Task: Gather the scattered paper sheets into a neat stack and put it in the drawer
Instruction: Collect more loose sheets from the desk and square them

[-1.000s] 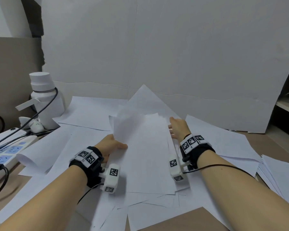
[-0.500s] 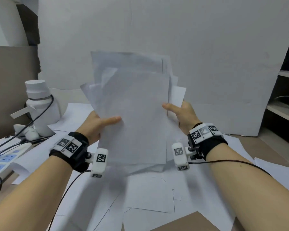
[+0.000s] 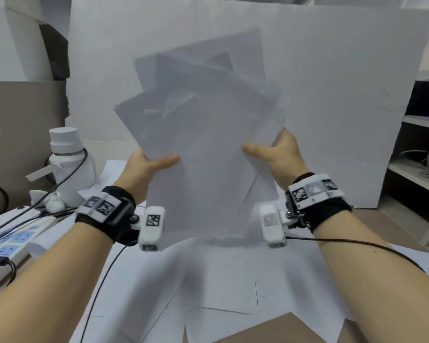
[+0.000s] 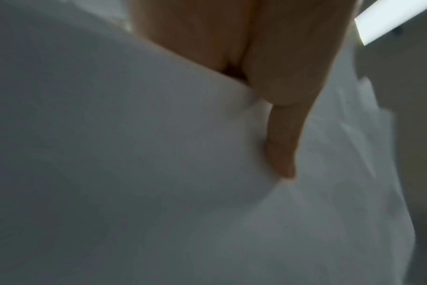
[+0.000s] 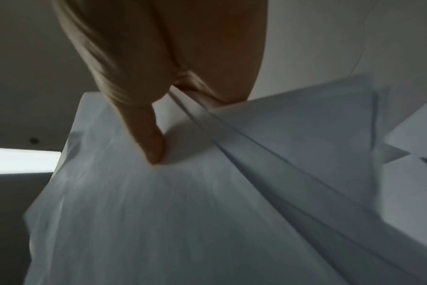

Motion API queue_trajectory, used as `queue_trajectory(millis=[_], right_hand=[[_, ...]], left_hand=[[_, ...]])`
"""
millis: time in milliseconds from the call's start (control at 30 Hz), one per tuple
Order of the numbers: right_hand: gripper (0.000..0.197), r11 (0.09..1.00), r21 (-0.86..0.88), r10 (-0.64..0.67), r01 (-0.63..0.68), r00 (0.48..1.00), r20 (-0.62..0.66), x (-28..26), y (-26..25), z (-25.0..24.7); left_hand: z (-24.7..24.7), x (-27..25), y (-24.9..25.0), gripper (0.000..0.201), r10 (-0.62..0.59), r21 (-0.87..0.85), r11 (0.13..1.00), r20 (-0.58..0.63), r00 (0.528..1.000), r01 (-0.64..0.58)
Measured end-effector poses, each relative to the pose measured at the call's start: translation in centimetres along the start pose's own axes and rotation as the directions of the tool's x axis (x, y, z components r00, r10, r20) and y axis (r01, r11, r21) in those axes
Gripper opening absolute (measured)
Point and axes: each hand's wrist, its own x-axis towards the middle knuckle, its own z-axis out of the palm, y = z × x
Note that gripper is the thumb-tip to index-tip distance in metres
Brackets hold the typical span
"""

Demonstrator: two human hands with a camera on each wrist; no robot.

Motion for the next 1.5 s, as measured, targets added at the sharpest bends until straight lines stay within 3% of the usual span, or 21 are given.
queue_trajectory(millis=[67,100,200,333,433,467,533,600,700,800,933,1033,1133,1267,1367,1433,1500], right_hand=[[0.041,0.995,0.081,0.041,-0.049,0.994,0.097,0.3,-0.7,-0.7],[0.036,0.996,0.039,0.075,-0.08,0.989,0.127,0.3,-0.7,-0.7],[0.027,0.965,-0.228,0.137,-0.129,0.99,0.021,0.1,0.6,0.1],[0.017,0.919,-0.39,-0.004,-0.062,0.986,-0.166,0.6,1.5,2.3],[0.009,0.942,-0.332,-0.1,0.049,0.985,-0.138,0.6,0.5,3.3],[0.012,0.957,-0.279,-0.121,0.086,0.987,-0.109,0.7,0.2,3.2],[0.036,0.977,-0.184,-0.123,0.111,0.991,-0.054,0.9,0.3,2.4],[0.053,0.983,-0.181,-0.021,0.02,1.0,-0.006,1.1,1.2,1.7],[0.058,0.974,-0.201,0.117,-0.104,0.992,0.055,1.1,3.3,1.5],[0.062,0.974,-0.2,0.129,-0.109,0.988,0.089,1.3,3.7,2.7],[0.051,0.971,-0.232,0.068,-0.063,0.998,0.013,1.9,3.3,3.8],[0.054,0.979,-0.176,0.109,-0.104,0.994,0.019,2.0,3.7,3.1],[0.047,0.945,-0.272,0.211,-0.181,0.973,0.088,1.6,4.3,2.0],[0.01,0.922,-0.353,0.201,-0.16,0.976,0.08,0.9,4.5,1.2],[0.008,0.938,-0.312,0.157,-0.149,0.988,0.002,0.8,4.4,0.7],[0.008,0.938,-0.301,0.174,-0.172,0.985,-0.023,0.6,4.4,0.4],[0.008,0.927,-0.315,0.213,-0.204,0.977,-0.006,0.3,4.6,0.4]], left_hand=[[-0.3,0.0,1.1,0.044,-0.092,0.003,0.996,0.086,0.992,0.092],[-0.2,0.0,1.3,0.037,-0.136,0.058,0.99,0.1,0.986,0.131],[0.6,0.6,0.4,0.019,-0.189,0.208,0.959,-0.04,0.981,0.193],[1.9,1.8,-0.2,0.016,-0.007,0.263,0.962,-0.238,0.971,0.072],[2.7,1.5,0.4,0.013,0.108,0.201,0.977,-0.202,0.973,-0.066],[2.5,1.4,0.5,0.016,0.119,0.156,0.983,-0.171,0.978,-0.092],[1.1,1.4,0.4,0.029,0.123,0.092,0.99,-0.154,0.98,-0.11],[-0.7,1.8,-0.1,0.046,0.119,0.069,0.992,-0.146,0.982,-0.11],[-1.7,2.0,-0.5,0.058,0.101,0.13,0.987,-0.039,0.994,-0.095],[-1.1,2.0,-0.7,0.064,0.088,0.264,0.96,0.023,0.996,-0.091],[-0.3,2.5,-1.0,0.05,0.116,0.363,0.927,-0.033,0.993,-0.097],[-0.2,2.9,-0.8,0.037,0.153,0.274,0.955,-0.12,0.981,-0.115],[-0.4,3.6,-0.2,0.032,0.155,0.122,0.983,-0.19,0.969,-0.134],[-0.6,4.4,0.0,0.032,0.076,0.006,0.997,-0.187,0.979,-0.076],[-1.0,3.9,-1.2,0.039,-0.081,-0.096,0.992,-0.041,0.996,0.077],[-1.2,3.0,-2.7,0.053,-0.215,-0.021,0.976,0.066,0.974,0.217],[-1.3,2.1,-4.6,0.052,-0.312,0.096,0.948,0.11,0.944,0.302]])
